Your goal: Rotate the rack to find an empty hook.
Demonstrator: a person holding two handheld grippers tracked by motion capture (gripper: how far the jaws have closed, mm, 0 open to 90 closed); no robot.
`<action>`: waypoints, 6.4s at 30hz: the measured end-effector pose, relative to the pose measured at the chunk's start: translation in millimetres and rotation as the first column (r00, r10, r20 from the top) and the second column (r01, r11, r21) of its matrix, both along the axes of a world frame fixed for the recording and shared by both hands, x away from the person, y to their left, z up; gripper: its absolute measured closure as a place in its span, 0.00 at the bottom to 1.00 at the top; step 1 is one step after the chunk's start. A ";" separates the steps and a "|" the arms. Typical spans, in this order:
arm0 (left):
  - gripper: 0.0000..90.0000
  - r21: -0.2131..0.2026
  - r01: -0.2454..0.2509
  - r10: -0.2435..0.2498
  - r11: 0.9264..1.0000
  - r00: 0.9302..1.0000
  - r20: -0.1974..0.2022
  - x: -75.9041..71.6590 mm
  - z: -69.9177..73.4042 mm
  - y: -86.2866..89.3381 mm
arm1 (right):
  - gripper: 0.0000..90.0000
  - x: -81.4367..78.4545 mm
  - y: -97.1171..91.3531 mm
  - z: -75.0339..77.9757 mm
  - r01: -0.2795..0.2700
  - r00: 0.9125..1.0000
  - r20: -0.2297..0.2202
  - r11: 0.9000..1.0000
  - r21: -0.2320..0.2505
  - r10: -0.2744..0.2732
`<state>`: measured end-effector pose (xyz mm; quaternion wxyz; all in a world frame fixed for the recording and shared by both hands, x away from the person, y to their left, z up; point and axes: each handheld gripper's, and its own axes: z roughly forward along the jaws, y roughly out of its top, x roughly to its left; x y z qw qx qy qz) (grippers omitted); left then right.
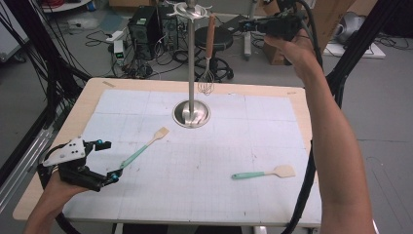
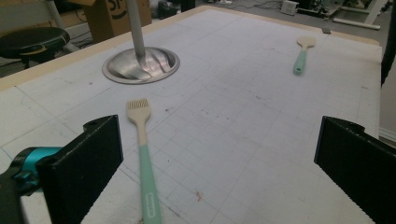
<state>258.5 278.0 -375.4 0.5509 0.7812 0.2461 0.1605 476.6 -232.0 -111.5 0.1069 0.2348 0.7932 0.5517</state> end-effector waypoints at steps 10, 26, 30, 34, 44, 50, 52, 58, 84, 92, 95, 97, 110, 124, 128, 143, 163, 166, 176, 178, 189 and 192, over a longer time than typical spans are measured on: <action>0.02 0.000 0.002 -0.002 1.000 1.000 -0.005 0.8 -0.6 1.8 | 1.00 20.3 23.8 12.3 -0.026 0.999 0.031 0.996 -0.082 0.029; 0.02 -0.001 -0.008 0.008 1.000 1.000 -0.009 1.0 -1.9 4.3 | 1.00 46.2 45.0 9.7 0.000 1.000 0.015 0.992 -0.123 0.002; 0.02 0.000 -0.007 0.007 1.000 1.000 -0.011 1.4 -2.6 4.2 | 1.00 48.8 50.3 6.1 -0.009 1.000 0.014 0.991 -0.132 0.011; 0.02 -0.002 -0.008 0.008 1.000 1.000 -0.014 1.6 -3.2 4.5 | 1.00 48.7 55.2 4.8 -0.022 1.000 0.011 0.991 -0.130 0.023; 0.02 0.001 -0.010 0.010 1.000 1.000 -0.014 1.7 -3.4 4.5 | 1.00 43.9 61.3 5.5 -0.044 0.999 0.014 0.990 -0.136 0.046; 0.02 0.003 -0.011 0.011 1.000 1.000 -0.015 1.6 -4.0 4.6 | 1.00 37.0 66.7 7.1 -0.063 0.998 0.014 0.988 -0.141 0.066; 0.02 0.002 -0.013 0.013 1.000 1.000 -0.014 1.5 -3.9 4.3 | 1.00 33.8 70.0 7.9 -0.073 0.997 0.017 0.986 -0.148 0.077; 0.02 0.002 -0.007 0.007 1.000 1.000 -0.016 1.2 -4.0 3.9 | 1.00 27.0 78.2 9.4 -0.100 0.994 0.024 0.983 -0.156 0.105; 0.02 0.000 0.002 -0.002 1.000 1.000 -0.018 1.2 -5.2 2.6 | 1.00 -1.9 91.0 18.5 -0.144 0.987 0.037 0.970 -0.195 0.154; 0.02 -0.008 -0.002 0.001 1.000 1.000 -0.021 1.2 -5.2 3.9 | 1.00 -18.6 64.9 25.7 -0.114 0.991 0.042 0.974 -0.194 0.124; 0.02 -0.009 -0.001 0.001 1.000 1.000 -0.021 1.1 -5.0 4.2 | 1.00 -24.0 56.4 28.5 -0.105 0.992 0.051 0.976 -0.191 0.117; 0.02 -0.013 -0.001 0.001 1.000 1.000 -0.022 0.8 -5.0 3.9 | 1.00 -27.3 51.0 30.7 -0.098 0.993 0.051 0.976 -0.192 0.110; 0.02 -0.008 0.006 -0.006 1.000 1.000 -0.015 0.7 -3.6 3.5 | 1.00 -31.8 14.5 26.5 -0.040 0.998 0.042 0.981 -0.188 0.049; 0.02 0.001 0.007 -0.007 1.000 1.000 -0.016 0.6 -3.2 1.9 | 1.00 -4.0 10.9 17.0 -0.013 0.999 0.035 0.988 -0.151 0.018; 0.02 0.001 0.006 -0.006 1.000 1.000 -0.017 0.6 -3.3 1.6 | 1.00 5.8 19.5 12.2 -0.002 1.000 0.027 0.989 -0.148 0.006; 0.02 -0.003 0.011 -0.011 1.000 1.000 -0.017 1.6 -3.3 2.5 | 1.00 35.9 45.4 1.4 0.020 0.999 0.034 0.993 -0.121 -0.016; 0.02 -0.003 0.012 -0.012 1.000 1.000 -0.020 1.6 -4.0 2.4 | 1.00 33.0 76.6 3.9 -0.050 0.998 0.032 0.990 -0.134 0.055; 0.02 -0.002 0.008 -0.008 1.000 1.000 -0.021 1.7 -4.5 2.8 | 1.00 30.0 80.6 4.2 -0.059 0.998 0.028 0.989 -0.135 0.064; 0.02 -0.002 0.011 -0.011 1.000 1.000 -0.021 1.5 -4.3 2.9 | 1.00 21.6 94.9 4.7 -0.099 0.994 0.038 0.984 -0.146 0.105; 0.02 -0.004 0.013 -0.013 1.000 1.000 -0.022 1.5 -4.4 2.4 | 1.00 20.1 97.2 4.9 -0.102 0.994 0.034 0.984 -0.146 0.108; 0.02 -0.003 0.018 -0.018 1.000 1.000 -0.020 1.4 -4.3 2.6 | 1.00 16.5 104.6 5.1 -0.111 0.992 0.039 0.982 -0.152 0.118; 0.02 -0.008 0.020 -0.020 1.000 1.000 -0.023 1.3 -4.3 2.2 | 1.00 16.0 106.4 5.2 -0.111 0.992 0.043 0.982 -0.155 0.119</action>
